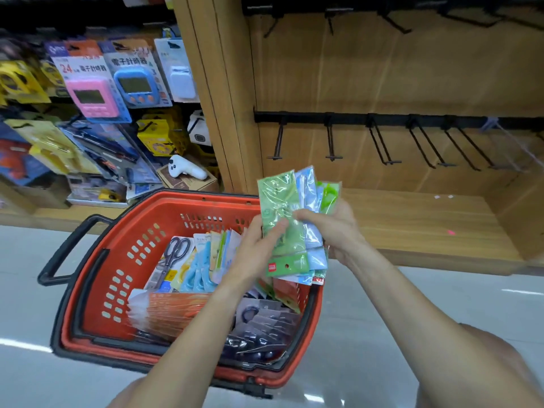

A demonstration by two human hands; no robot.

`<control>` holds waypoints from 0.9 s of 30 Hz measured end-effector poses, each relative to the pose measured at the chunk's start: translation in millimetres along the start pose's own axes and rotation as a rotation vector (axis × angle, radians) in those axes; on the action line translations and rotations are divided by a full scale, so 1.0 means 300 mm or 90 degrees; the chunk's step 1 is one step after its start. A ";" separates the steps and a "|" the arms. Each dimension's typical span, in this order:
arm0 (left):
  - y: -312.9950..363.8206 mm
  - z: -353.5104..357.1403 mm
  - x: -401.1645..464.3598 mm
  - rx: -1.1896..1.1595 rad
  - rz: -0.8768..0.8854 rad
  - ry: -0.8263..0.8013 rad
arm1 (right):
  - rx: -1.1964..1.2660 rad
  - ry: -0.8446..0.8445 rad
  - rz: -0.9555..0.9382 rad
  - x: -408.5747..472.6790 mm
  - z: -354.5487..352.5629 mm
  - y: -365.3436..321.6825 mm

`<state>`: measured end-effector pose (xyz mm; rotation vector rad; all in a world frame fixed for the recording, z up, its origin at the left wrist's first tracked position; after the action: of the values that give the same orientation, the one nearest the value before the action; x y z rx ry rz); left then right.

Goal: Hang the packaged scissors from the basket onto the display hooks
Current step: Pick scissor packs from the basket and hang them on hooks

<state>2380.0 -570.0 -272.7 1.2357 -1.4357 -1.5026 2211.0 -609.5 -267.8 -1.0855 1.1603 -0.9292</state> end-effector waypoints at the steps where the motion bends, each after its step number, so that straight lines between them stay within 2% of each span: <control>1: 0.015 0.039 0.017 -0.048 0.000 -0.011 | 0.040 -0.025 -0.015 -0.004 -0.018 -0.017; 3: 0.058 0.117 0.038 -0.103 0.015 -0.018 | 0.053 -0.050 -0.037 -0.011 -0.068 -0.050; 10: 0.238 0.420 0.114 -0.080 0.048 -0.086 | 0.154 -0.119 -0.020 -0.109 -0.296 -0.185; 14: 0.321 0.526 0.173 -0.099 0.041 -0.022 | 0.332 -0.091 -0.043 -0.160 -0.473 -0.285; 16: 0.348 0.586 0.202 -0.085 0.027 -0.020 | 0.347 -0.069 -0.062 -0.182 -0.547 -0.334; 20: 0.417 0.658 0.238 -0.071 0.026 -0.050 | 0.187 -0.114 -0.073 -0.218 -0.680 -0.443; 24: 0.507 0.673 0.260 -0.005 0.007 -0.130 | 0.070 -0.136 -0.051 -0.229 -0.863 -0.520; 25: 0.524 0.668 0.267 0.027 -0.007 -0.147 | 0.002 -0.102 -0.070 -0.230 -0.919 -0.552; 27: 0.560 0.651 0.288 0.103 -0.038 -0.179 | -0.236 -0.055 -0.180 -0.245 -1.002 -0.668</control>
<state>2149.5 -613.8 -135.8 1.2058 -1.7466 -1.6798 1899.0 -636.4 -73.0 -1.6070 1.1528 -0.8913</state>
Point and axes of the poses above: each hand's wrist, its own x-axis towards the middle knuckle, its own z-axis out of the palm, y = z × x, the point moved 7 cm from there along x, towards the middle knuckle, and after that the axes turned 15 degrees about -y, right-handed, at the moved point
